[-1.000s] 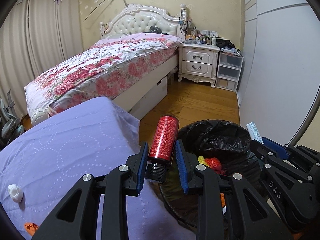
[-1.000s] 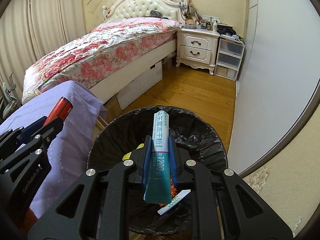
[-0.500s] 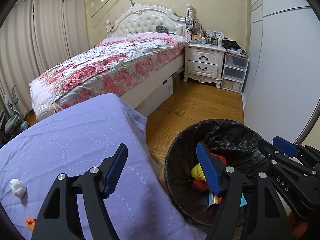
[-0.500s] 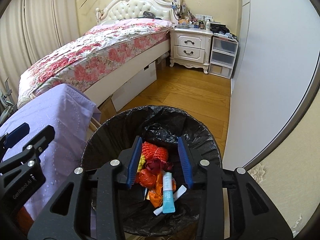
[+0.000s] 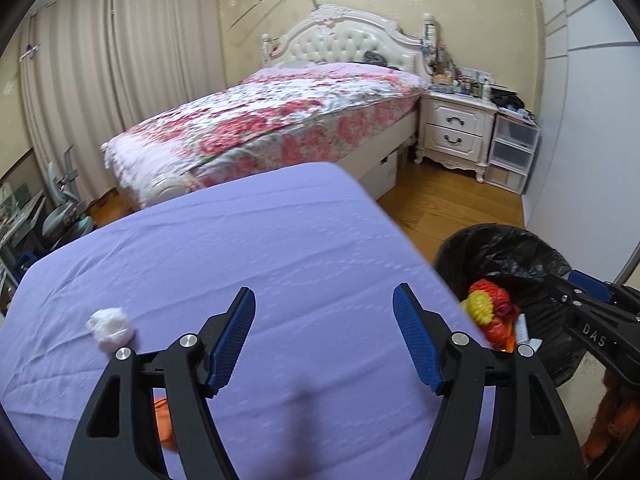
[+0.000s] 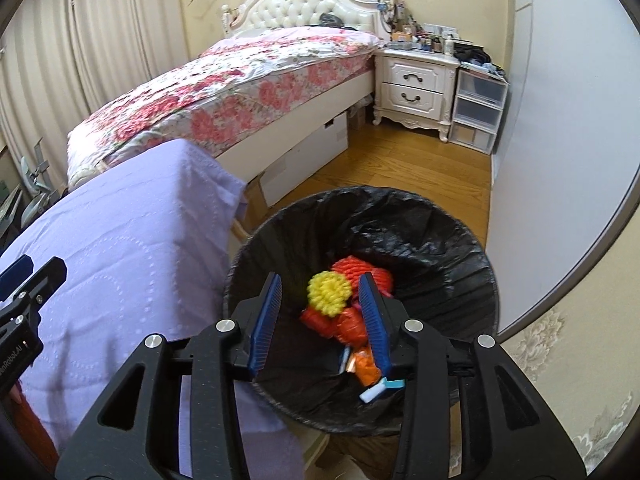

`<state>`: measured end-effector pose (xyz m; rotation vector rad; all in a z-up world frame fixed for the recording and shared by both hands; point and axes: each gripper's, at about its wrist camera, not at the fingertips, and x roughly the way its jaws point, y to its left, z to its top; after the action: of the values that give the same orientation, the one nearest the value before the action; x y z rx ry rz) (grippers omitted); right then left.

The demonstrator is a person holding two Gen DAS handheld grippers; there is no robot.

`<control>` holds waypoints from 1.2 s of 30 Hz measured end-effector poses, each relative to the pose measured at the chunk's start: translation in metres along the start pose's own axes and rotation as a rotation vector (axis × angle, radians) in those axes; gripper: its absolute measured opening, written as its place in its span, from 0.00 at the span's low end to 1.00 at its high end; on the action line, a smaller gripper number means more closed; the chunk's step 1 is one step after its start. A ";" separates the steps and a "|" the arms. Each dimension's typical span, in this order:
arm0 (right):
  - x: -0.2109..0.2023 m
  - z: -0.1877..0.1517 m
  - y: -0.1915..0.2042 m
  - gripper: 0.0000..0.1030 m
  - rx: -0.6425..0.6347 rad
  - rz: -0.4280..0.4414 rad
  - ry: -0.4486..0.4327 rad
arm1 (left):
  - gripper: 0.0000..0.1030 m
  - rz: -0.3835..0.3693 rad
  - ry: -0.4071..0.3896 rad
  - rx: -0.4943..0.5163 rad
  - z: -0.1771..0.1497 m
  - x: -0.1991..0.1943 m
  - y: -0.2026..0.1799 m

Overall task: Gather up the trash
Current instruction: 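Move both open grippers back to the orange cloth and white tissue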

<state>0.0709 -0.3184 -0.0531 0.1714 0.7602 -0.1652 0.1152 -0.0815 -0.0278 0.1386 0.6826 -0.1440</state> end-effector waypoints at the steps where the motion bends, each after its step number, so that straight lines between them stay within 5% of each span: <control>1: -0.001 -0.001 0.007 0.38 -0.009 0.011 0.001 | 0.67 0.012 0.002 -0.013 -0.003 -0.002 0.010; 18: -0.031 -0.025 0.143 0.40 -0.254 0.195 0.024 | 0.67 0.202 0.034 -0.162 -0.064 -0.050 0.140; 36: -0.050 -0.062 0.264 0.50 -0.486 0.362 0.073 | 0.67 0.317 0.061 -0.302 -0.105 -0.076 0.221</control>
<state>0.0490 -0.0435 -0.0375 -0.1497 0.8079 0.3705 0.0315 0.1606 -0.0426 -0.0394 0.7270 0.2684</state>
